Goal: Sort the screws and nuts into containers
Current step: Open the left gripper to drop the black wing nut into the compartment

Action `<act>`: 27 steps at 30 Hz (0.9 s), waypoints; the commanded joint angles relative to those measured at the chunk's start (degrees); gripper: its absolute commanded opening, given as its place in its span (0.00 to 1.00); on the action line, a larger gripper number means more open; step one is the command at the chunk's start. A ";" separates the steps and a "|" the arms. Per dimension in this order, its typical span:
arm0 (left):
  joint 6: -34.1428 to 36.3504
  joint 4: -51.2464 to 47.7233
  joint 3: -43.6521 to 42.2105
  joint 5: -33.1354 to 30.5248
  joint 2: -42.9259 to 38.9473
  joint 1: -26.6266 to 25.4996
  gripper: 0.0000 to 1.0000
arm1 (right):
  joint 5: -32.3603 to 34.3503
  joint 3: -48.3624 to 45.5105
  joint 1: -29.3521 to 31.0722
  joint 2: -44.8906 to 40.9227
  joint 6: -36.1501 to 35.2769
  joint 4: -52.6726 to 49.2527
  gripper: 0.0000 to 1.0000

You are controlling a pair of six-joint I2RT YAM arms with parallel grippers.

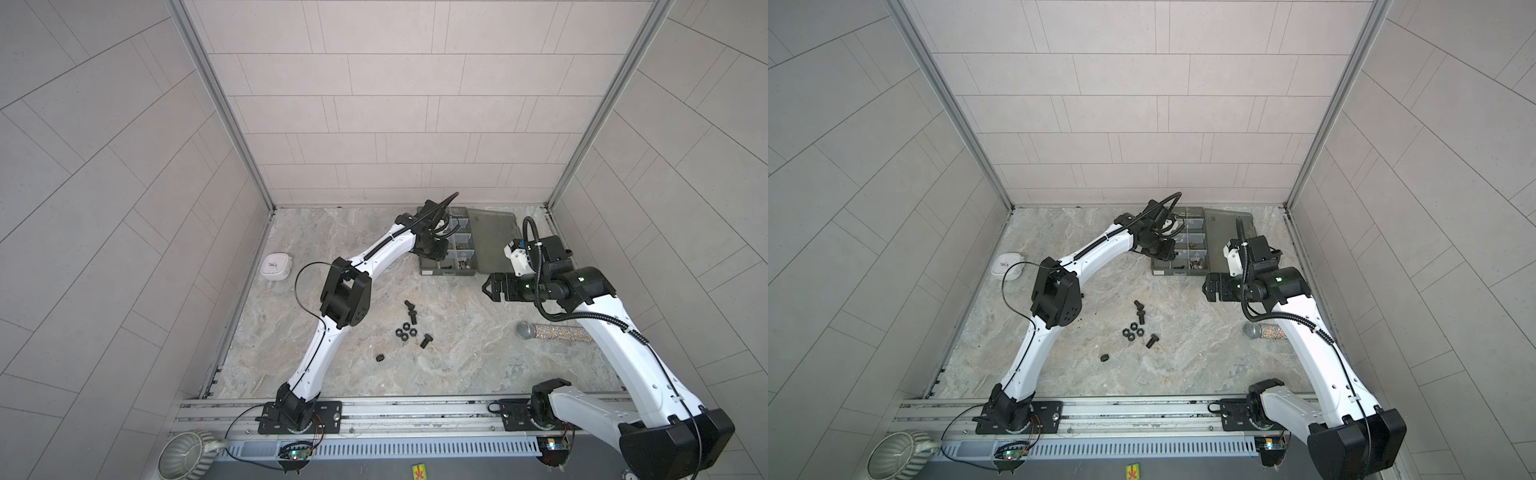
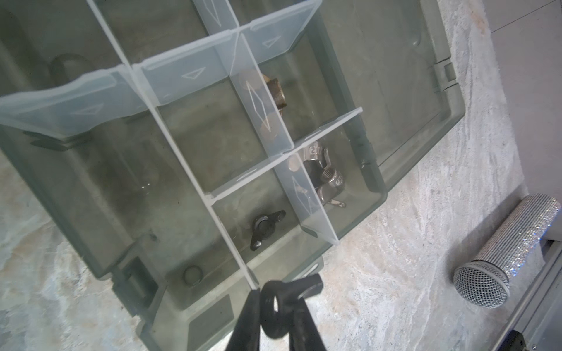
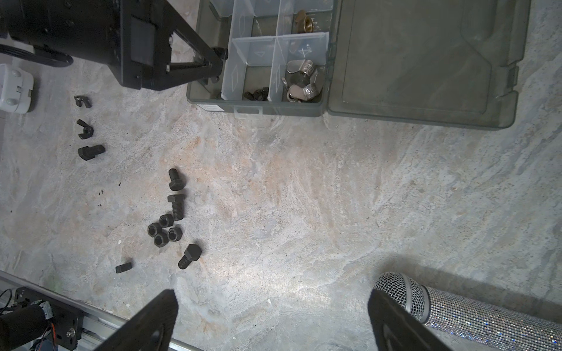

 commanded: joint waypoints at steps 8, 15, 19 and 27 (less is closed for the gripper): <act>-3.14 5.91 1.78 3.71 3.13 -1.20 0.08 | 1.35 -0.18 -1.07 -1.17 -0.05 -2.10 0.99; -3.08 5.85 2.18 3.71 4.09 -1.19 0.36 | 1.81 0.00 -1.96 -1.46 -0.20 -2.46 0.99; -2.78 7.44 2.60 3.40 2.91 -1.20 0.47 | 1.81 0.20 -2.39 -1.30 -0.29 -2.46 0.99; -1.22 7.04 1.12 -0.30 -5.85 -0.89 0.51 | 1.81 2.26 -2.59 -0.25 -1.06 -3.16 0.99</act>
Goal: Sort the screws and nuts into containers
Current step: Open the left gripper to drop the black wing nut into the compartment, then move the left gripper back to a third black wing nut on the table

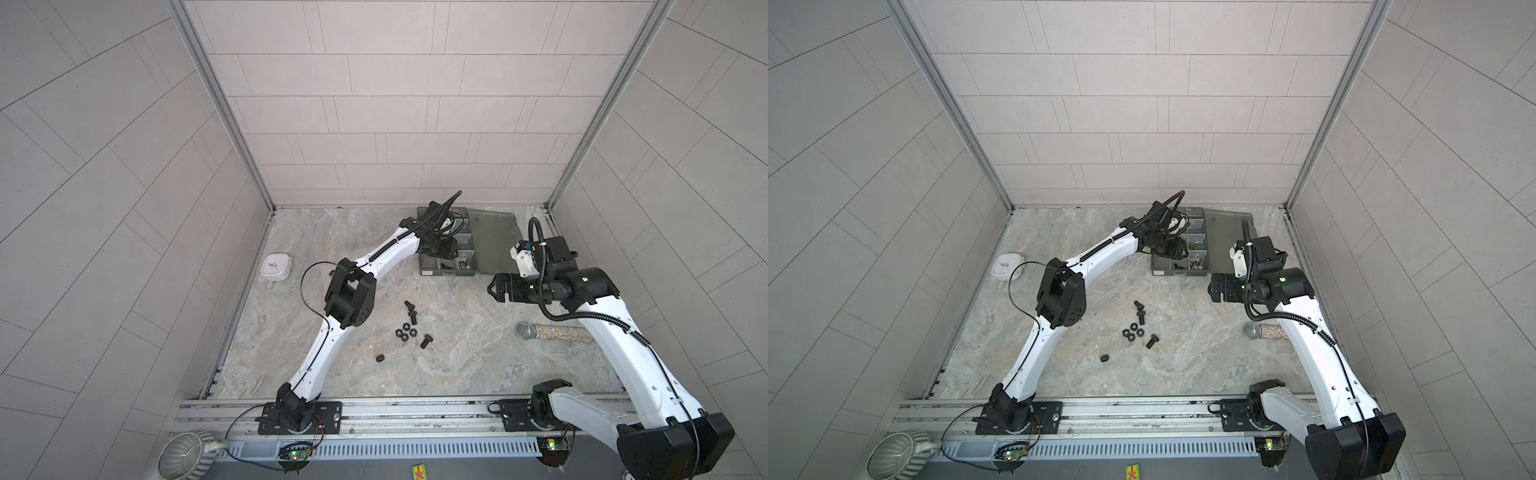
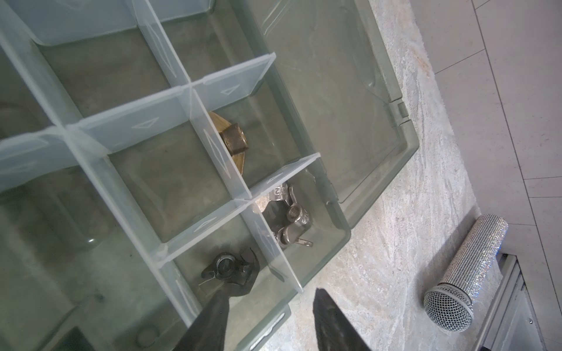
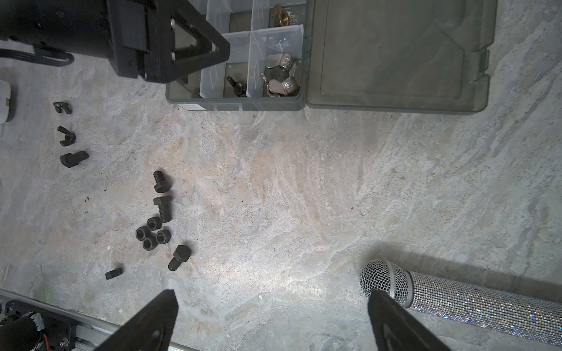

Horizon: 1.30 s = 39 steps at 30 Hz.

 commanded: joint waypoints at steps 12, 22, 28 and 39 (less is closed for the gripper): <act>-0.44 -2.39 -50.71 -14.78 -40.12 3.14 0.51 | -5.12 -0.77 0.20 2.22 2.66 4.13 0.99; -7.72 2.76 -68.91 -16.04 -50.36 19.94 0.52 | -4.73 1.55 4.12 5.26 4.29 5.93 0.99; -7.03 2.74 -64.60 -19.45 -45.40 25.32 0.52 | -3.59 3.31 5.83 6.60 5.04 6.30 0.99; -11.16 2.86 -53.68 -21.20 -31.53 30.23 0.52 | -1.15 6.27 5.99 9.05 4.67 6.07 0.99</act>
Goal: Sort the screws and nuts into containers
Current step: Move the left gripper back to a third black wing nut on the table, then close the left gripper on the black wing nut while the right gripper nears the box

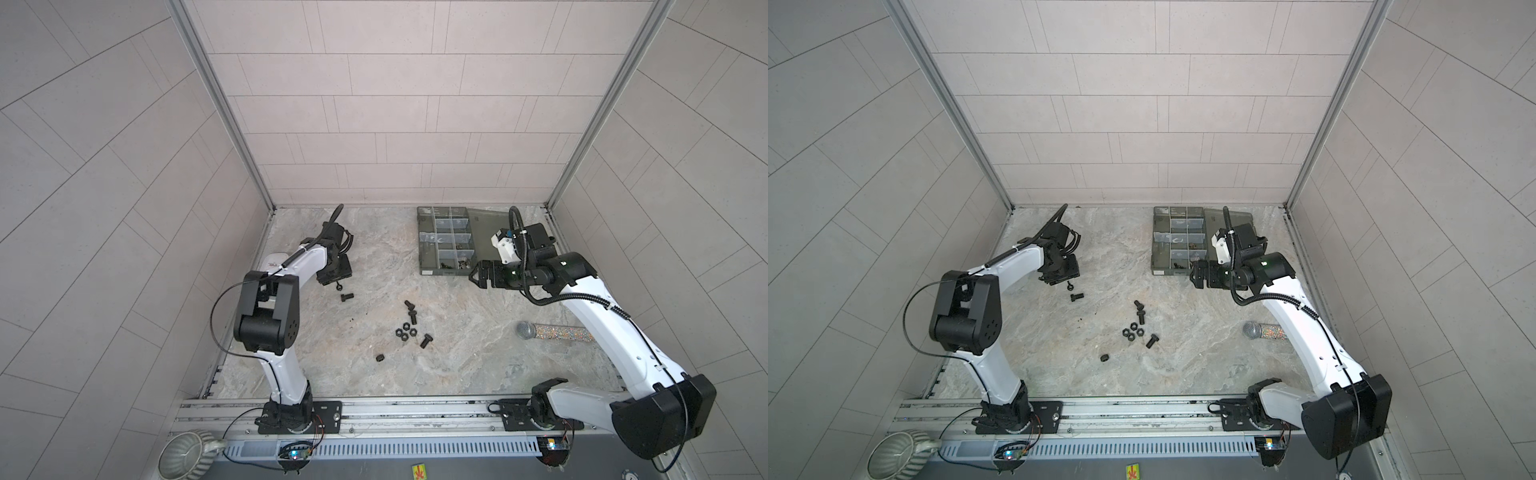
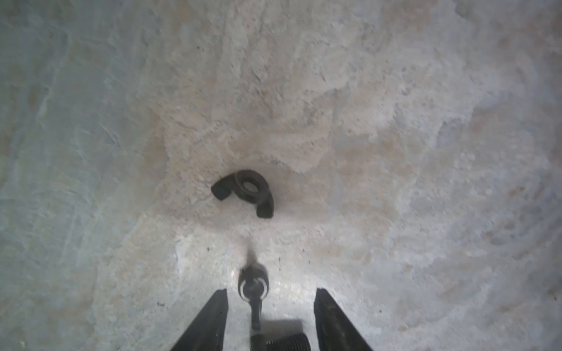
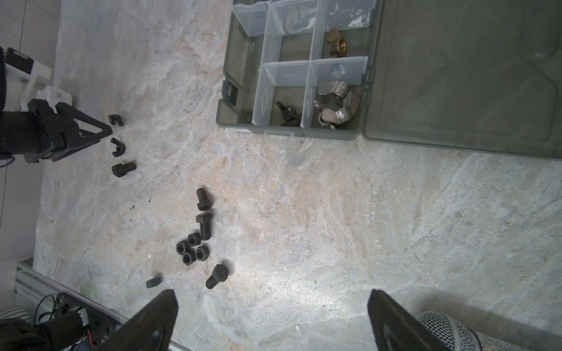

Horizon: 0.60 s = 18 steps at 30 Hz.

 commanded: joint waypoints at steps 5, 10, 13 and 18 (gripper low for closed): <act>-1.59 -1.22 5.51 -2.39 4.40 0.60 0.51 | 3.46 2.89 0.23 1.90 -1.06 -1.16 0.99; -1.68 -1.33 6.79 -2.81 6.70 1.51 0.51 | 4.17 4.49 -0.09 3.73 -2.28 -1.80 0.99; -1.68 -1.25 7.05 -2.81 7.79 1.70 0.50 | 4.12 5.34 -0.29 4.89 -2.79 -1.97 0.99; -1.76 -1.07 7.75 -2.59 9.21 1.78 0.49 | 3.76 6.14 -0.55 6.60 -3.29 -1.93 0.99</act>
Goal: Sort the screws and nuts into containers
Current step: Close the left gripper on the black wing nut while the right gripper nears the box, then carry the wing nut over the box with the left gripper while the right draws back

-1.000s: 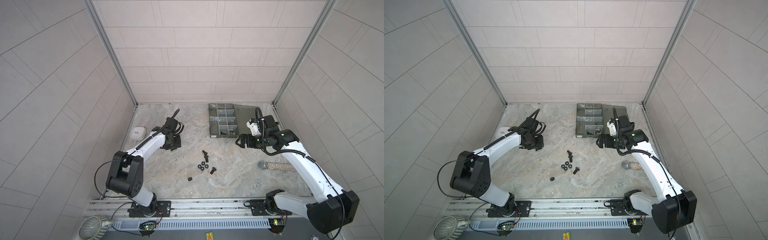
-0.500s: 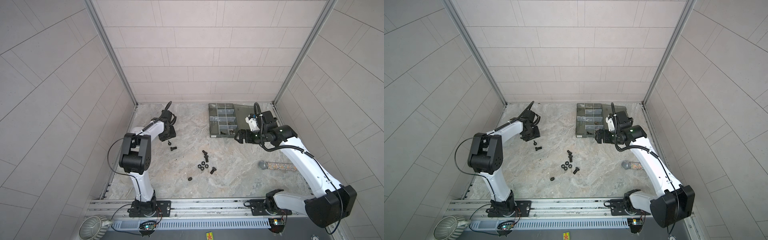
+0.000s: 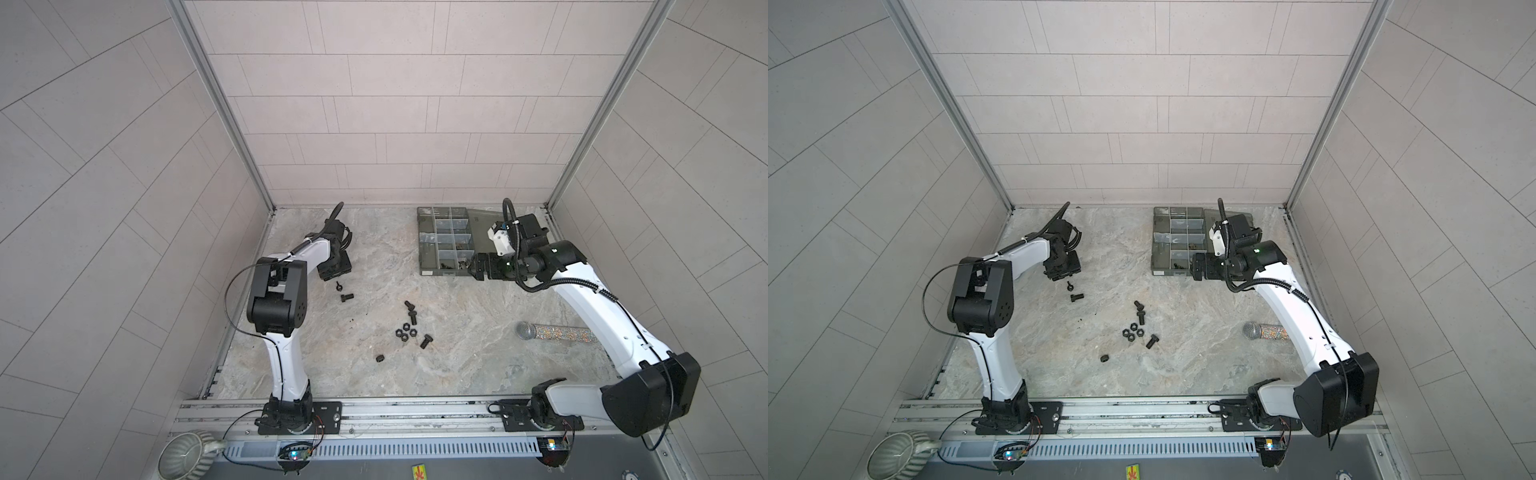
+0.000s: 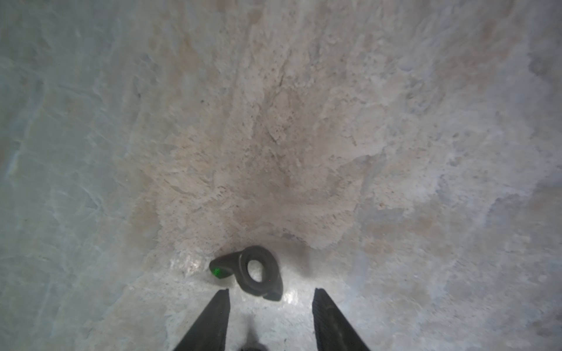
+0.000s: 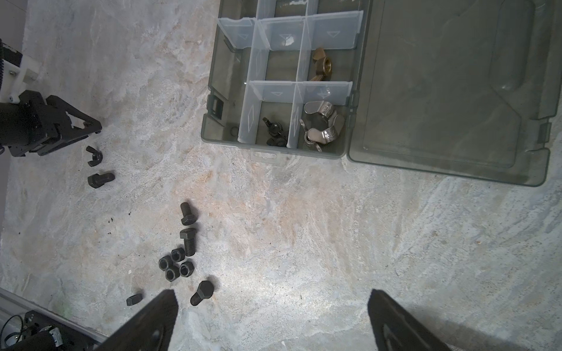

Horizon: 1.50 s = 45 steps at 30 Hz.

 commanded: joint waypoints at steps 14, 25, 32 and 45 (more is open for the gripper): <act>0.59 -1.76 5.95 -0.47 4.76 1.05 0.47 | 0.52 4.52 -0.35 4.35 -1.06 -1.57 0.99; 1.92 -2.52 7.06 0.00 6.42 1.49 0.22 | -1.20 6.13 -0.35 7.20 -0.69 -1.57 0.99; 3.21 -3.72 7.83 1.41 6.42 1.45 0.12 | -1.42 5.84 -0.35 6.81 -0.82 -1.58 0.99; 6.63 -10.13 14.53 -1.30 3.70 -7.82 0.10 | -0.80 -1.22 -0.88 -1.15 0.45 -0.96 0.99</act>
